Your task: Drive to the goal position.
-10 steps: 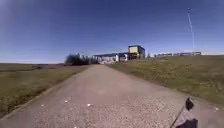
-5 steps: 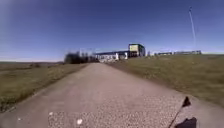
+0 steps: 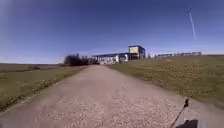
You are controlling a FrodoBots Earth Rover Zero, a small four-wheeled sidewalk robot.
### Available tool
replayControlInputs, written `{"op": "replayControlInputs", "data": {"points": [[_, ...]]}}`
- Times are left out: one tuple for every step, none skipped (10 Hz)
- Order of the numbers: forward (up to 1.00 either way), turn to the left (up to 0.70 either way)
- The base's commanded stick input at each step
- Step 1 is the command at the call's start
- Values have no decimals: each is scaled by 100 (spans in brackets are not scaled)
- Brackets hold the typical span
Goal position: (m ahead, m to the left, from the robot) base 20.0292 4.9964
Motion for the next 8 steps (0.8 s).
{"op": "replayControlInputs", "data": {"points": [[100, 0], [100, 0], [100, 0], [100, 11], [100, 23], [100, 28], [100, 14], [100, 0]]}}
